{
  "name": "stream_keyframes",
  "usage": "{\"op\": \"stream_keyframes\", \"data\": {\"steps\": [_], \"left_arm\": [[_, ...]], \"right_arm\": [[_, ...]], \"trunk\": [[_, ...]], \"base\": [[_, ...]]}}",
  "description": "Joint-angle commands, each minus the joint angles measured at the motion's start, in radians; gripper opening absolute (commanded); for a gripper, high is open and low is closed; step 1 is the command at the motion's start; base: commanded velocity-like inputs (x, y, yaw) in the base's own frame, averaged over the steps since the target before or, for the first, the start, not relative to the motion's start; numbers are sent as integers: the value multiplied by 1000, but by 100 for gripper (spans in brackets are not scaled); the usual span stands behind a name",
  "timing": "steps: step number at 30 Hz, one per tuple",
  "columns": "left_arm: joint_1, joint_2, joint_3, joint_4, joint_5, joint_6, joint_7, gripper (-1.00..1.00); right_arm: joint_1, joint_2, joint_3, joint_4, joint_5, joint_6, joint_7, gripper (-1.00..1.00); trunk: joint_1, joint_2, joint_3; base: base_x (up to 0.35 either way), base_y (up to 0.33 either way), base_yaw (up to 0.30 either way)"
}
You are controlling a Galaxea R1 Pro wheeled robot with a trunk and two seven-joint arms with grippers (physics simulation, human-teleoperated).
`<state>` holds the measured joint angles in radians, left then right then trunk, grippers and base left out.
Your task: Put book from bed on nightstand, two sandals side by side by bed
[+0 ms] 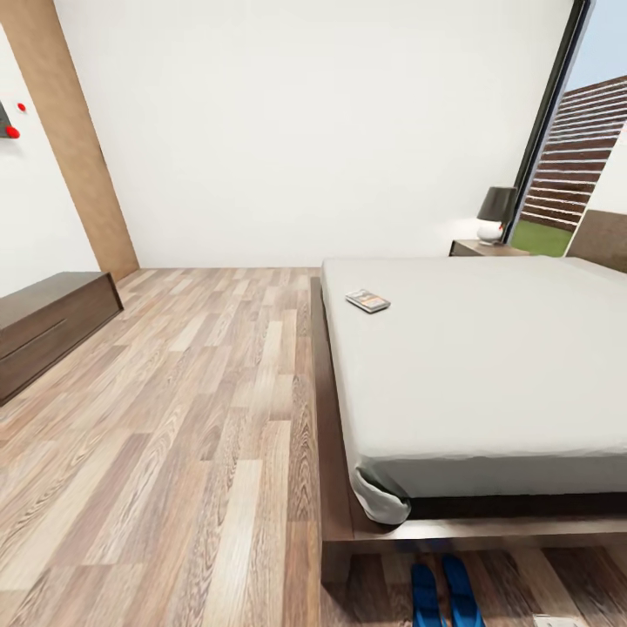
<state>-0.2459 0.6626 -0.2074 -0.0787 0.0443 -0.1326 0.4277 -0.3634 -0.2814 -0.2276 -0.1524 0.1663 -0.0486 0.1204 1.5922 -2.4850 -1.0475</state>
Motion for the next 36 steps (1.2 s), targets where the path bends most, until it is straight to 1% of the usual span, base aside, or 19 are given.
{"op": "stream_keyframes", "data": {"steps": [1, 5, 6, 12, 13, 16, 19, 21, 22, 24, 25, 27, 28, 30, 31, 33, 34, 36], "left_arm": [[0, -1, -6, 2, 5, -7, -12, 100], [0, -10, -5, 3, 6, -18, -48, 100], [0, -10, -5, 3, 6, -18, -48, 100], [2, -30, -4, 4, 8, -46, -90, 100], [2, -30, -4, 4, 8, -46, -90, 100], [11, -43, -3, 4, 9, -57, -104, 100], [13, -47, -3, 4, 10, -60, -107, 100], [17, -56, -3, 4, 10, -65, -112, 100], [17, -56, -3, 4, 10, -65, -112, 100], [19, -69, -2, 4, 11, -73, -115, 100], [19, -69, -2, 4, 11, -73, -115, 100], [21, -86, -1, 4, 13, -84, -116, 100], [21, -86, -1, 4, 13, -84, -116, 100], [24, -106, -1, 4, 21, -95, -118, 100], [24, -106, -1, 4, 21, -95, -118, 100], [32, -130, 0, 4, 36, -106, -120, 100], [32, -130, 0, 4, 36, -106, -120, 100], [48, -154, 0, 3, 55, -120, -127, 100]], "right_arm": [[3, -1, -9, 5, 10, -4, 4, 100], [9, -7, -8, 13, 10, -4, 4, 100], [9, -7, -8, 13, 10, -4, 4, 100], [14, -13, -9, 21, 10, -4, 3, 100], [14, -13, -9, 21, 10, -4, 3, 100], [20, -15, -9, 29, 9, -4, 3, 100], [24, -16, -9, 32, 9, -4, 3, 100], [33, -17, -9, 37, 9, -4, 2, 100], [33, -17, -9, 37, 9, -4, 2, 100], [39, -18, -9, 40, 9, -5, 2, 100], [39, -18, -9, 40, 9, -5, 2, 100], [43, -19, -9, 42, 9, -5, 2, 100], [43, -19, -9, 42, 9, -5, 2, 100], [46, -19, -9, 43, 9, -5, 2, 100], [46, -19, -9, 43, 9, -5, 2, 100], [47, -19, -9, 44, 9, -5, 2, 100], [47, -19, -9, 44, 9, -5, 2, 100], [48, -19, -9, 44, 9, -5, 2, 100]], "trunk": [[0, 0, -1], [0, 0, -1], [0, 0, -1], [-23, 42, 18], [-27, 49, 21], [-39, 70, 31], [-50, 91, 40], [-58, 105, 46], [-62, 112, 49], [-69, 126, 56], [-73, 133, 59], [-81, 147, 65], [-85, 154, 68], [-92, 168, 74], [-96, 175, 78], [-104, 189, 84], [-108, 196, 87], [-115, 210, 93]], "base": [[0, 0, 0], [0, 0, 0], [0, 0, 0], [0, 0, 0], [0, 0, 0], [0, 0, 0], [0, 0, 0], [0, 0, 0], [0, 0, 0], [0, 0, 0], [0, 0, 0], [0, 0, 0], [0, 0, 0], [0, 0, 0], [0, 0, 0], [0, 0, 0], [0, 0, 0], [0, 0, 0]]}}
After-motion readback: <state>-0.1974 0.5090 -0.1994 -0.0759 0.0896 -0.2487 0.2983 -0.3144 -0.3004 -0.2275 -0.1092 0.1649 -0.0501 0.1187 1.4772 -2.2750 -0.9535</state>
